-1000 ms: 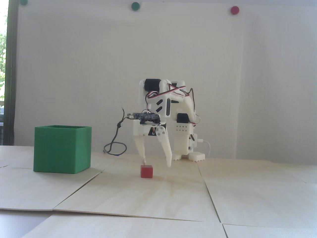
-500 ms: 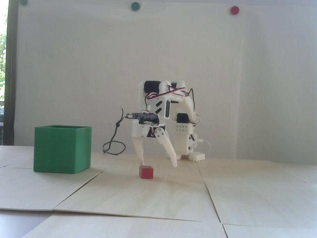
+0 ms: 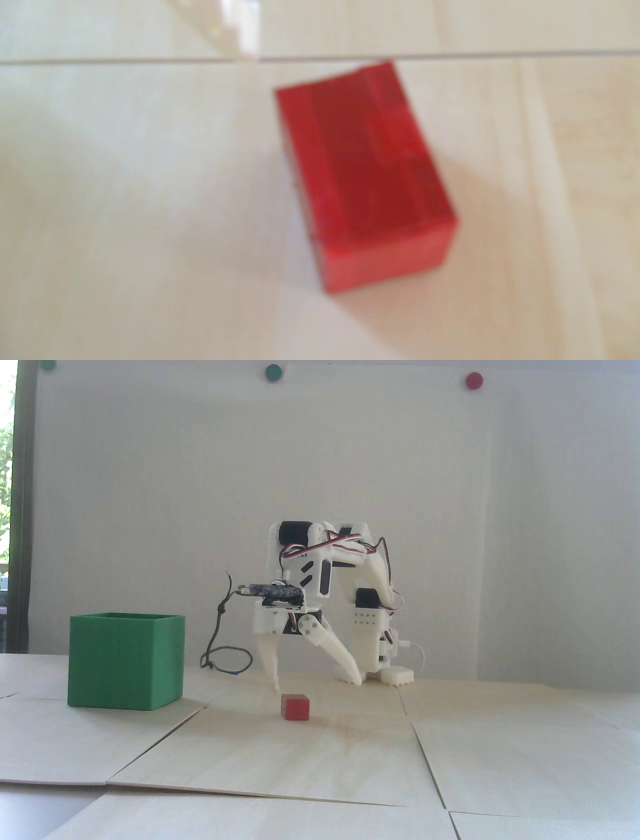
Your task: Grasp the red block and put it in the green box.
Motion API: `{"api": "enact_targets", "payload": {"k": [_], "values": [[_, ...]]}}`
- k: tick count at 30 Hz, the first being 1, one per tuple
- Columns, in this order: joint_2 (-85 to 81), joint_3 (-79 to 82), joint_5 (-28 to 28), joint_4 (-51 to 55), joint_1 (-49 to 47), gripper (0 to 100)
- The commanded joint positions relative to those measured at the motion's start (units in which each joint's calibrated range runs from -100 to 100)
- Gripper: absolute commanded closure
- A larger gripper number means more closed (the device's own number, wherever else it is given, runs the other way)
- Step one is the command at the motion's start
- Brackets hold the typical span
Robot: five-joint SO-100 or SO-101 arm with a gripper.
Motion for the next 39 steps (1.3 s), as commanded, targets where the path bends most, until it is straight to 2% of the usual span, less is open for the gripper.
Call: {"api": "enact_targets", "payload": {"k": [1,17,24,39], "values": [[-8.44,-0.51,0.13,-0.35,0.57,50],[-7.49,-0.34,-0.28,0.24,0.89,50],[-8.36,-1.05,-0.28,12.97,0.57,50],[-7.57,-0.51,-0.39,9.43,1.13,50]]}}
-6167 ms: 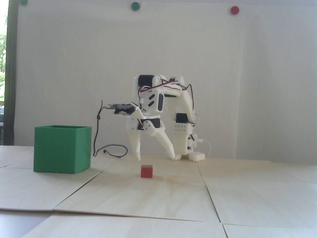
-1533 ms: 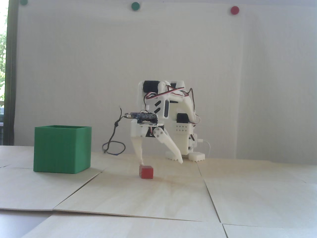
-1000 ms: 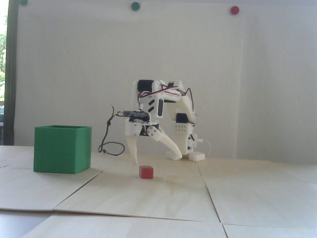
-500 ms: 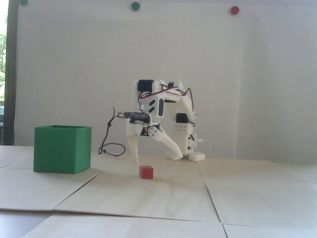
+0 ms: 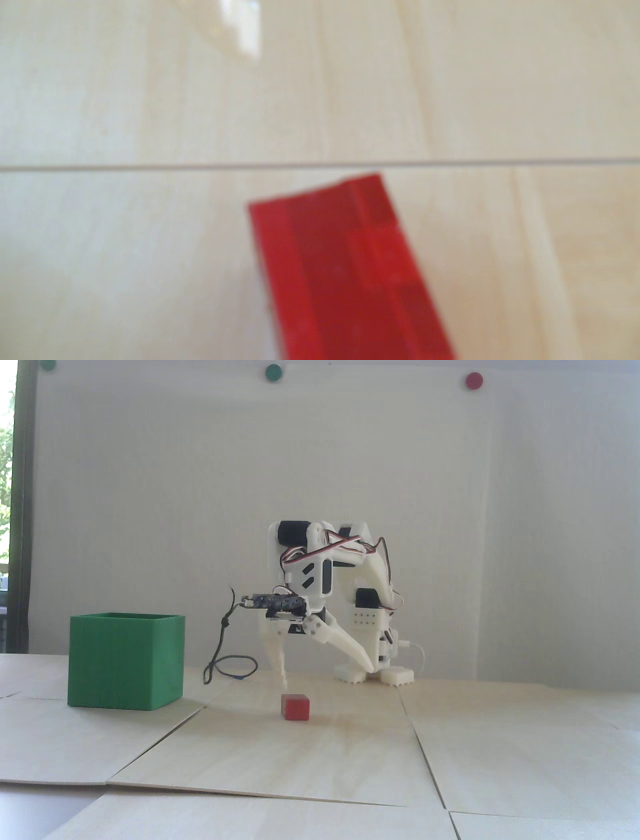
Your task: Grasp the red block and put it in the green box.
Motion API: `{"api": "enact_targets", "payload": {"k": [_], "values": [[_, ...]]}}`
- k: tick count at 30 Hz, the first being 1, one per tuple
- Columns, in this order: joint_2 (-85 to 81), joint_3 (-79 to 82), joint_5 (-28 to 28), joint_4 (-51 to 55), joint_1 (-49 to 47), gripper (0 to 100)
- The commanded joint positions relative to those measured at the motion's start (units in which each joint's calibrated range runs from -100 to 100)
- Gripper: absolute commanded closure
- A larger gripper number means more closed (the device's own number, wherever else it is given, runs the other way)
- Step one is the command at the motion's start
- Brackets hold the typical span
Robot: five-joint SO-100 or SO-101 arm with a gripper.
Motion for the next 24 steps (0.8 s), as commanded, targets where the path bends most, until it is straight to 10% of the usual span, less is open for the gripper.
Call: {"api": "enact_targets", "payload": {"k": [1,24], "values": [[-7.49,-0.51,-0.39,-2.15,1.06,50],[-0.62,-0.78,-0.02,-24.41,2.34,55]]}}
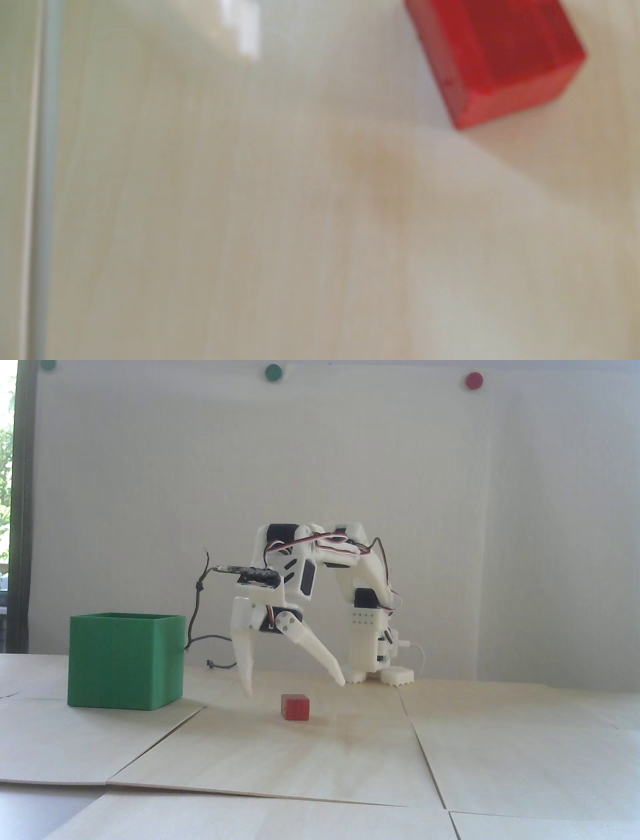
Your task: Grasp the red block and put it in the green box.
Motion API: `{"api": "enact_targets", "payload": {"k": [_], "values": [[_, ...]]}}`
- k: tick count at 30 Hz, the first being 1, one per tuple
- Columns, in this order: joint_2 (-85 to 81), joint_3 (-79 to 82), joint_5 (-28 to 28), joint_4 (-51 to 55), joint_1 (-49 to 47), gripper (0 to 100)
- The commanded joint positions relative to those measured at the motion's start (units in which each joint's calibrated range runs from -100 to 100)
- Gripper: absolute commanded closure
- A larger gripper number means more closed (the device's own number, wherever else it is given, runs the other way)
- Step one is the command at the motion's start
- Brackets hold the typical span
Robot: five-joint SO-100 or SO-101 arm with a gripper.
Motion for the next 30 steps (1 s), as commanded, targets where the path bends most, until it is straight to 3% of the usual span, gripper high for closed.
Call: {"api": "enact_targets", "payload": {"k": [1,6,18,30], "values": [[-1.12,-0.60,-0.07,-1.28,0.20,57],[-0.96,-0.43,-0.18,-0.77,0.69,67],[-0.96,-0.43,0.13,9.18,0.77,68],[-1.20,-0.51,0.13,5.72,0.61,73]]}}
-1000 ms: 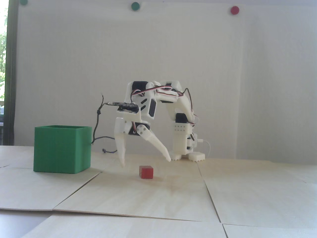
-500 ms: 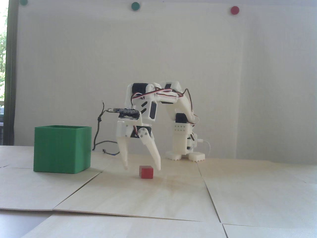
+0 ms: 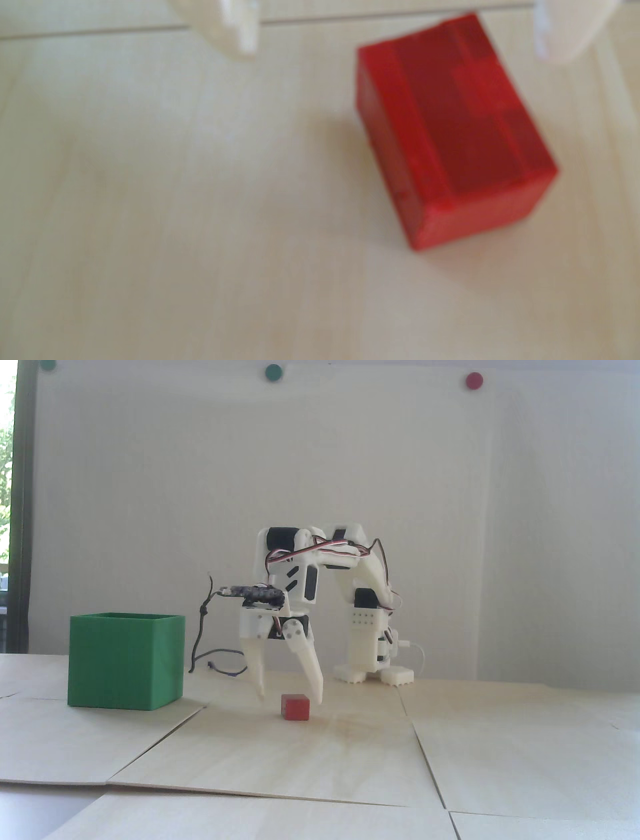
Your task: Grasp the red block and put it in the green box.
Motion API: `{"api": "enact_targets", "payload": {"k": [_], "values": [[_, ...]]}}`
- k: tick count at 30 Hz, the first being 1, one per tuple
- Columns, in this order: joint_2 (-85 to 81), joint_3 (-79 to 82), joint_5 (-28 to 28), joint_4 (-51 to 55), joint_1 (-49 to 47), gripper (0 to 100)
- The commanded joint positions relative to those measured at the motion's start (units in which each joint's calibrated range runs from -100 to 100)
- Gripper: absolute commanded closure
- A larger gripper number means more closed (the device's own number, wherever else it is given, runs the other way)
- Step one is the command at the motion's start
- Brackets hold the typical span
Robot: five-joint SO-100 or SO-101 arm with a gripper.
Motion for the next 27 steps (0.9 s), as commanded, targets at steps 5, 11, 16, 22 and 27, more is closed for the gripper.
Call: {"api": "enact_targets", "payload": {"k": [5,11,16,22,27], "values": [[-2.43,-0.43,0.13,-9.76,2.54,67],[-2.43,-0.43,0.19,-12.21,3.10,63],[-2.27,-0.34,0.19,-11.70,3.10,68],[-2.27,0.64,0.19,-11.78,2.94,99],[-2.66,3.12,0.19,-12.21,2.94,98]]}}
